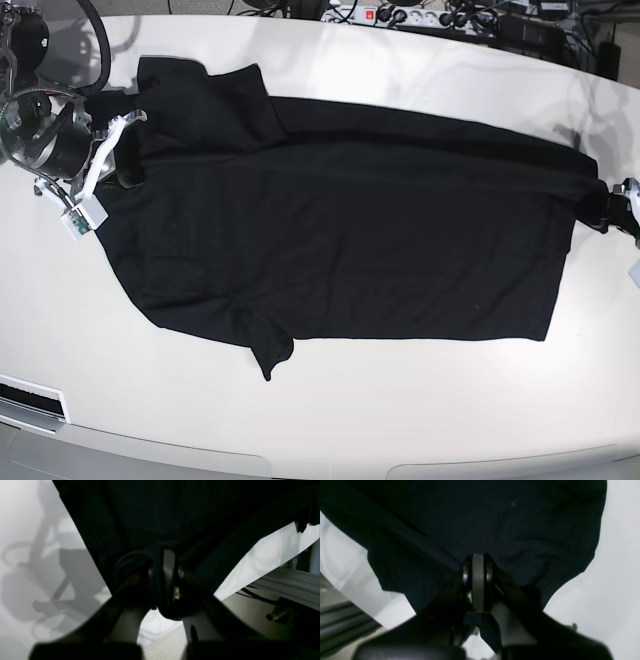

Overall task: Layout the t-shirt on the table in an organized manner, then fold the t-shirt properly
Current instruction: 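Release the shirt edge with the right gripper and lift it away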

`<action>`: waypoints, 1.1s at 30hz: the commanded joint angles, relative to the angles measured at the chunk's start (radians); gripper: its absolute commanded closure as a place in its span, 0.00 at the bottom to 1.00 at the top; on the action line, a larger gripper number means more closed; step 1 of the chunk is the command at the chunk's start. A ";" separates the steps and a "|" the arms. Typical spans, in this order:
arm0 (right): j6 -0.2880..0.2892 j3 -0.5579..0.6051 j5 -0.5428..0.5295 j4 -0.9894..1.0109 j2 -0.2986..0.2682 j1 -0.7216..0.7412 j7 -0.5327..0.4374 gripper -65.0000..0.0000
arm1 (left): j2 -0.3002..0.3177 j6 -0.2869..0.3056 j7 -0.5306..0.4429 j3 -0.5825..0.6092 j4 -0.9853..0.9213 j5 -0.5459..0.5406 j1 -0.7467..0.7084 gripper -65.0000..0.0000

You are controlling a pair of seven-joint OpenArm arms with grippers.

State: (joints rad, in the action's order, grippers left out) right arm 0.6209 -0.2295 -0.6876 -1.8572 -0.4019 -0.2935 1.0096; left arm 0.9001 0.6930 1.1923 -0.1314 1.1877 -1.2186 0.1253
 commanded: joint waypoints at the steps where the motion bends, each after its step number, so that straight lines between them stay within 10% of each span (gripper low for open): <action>1: 0.000 -0.005 -0.010 -0.013 -0.016 0.011 -0.029 1.00 | 0.031 0.005 -0.021 -0.013 0.008 -0.011 0.020 1.00; 17: -0.002 -0.005 0.005 -0.013 -0.017 0.045 -0.037 1.00 | 0.031 0.005 -0.085 -0.013 0.008 0.005 0.036 1.00; 22: -0.059 -0.005 0.007 -0.014 -0.026 0.071 -0.004 0.41 | 0.048 0.005 -0.085 -0.013 0.008 0.006 0.097 0.41; 33: -0.090 -0.008 -0.211 -0.055 -0.061 0.038 0.180 0.39 | 0.033 0.005 -0.024 -0.013 0.008 0.006 0.122 0.37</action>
State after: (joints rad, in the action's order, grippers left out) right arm 0.5308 -0.2302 -0.9005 -1.8957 -0.4473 -0.2550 1.1934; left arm 0.9066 0.6930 1.1786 -0.1322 1.1851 -1.1954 0.2325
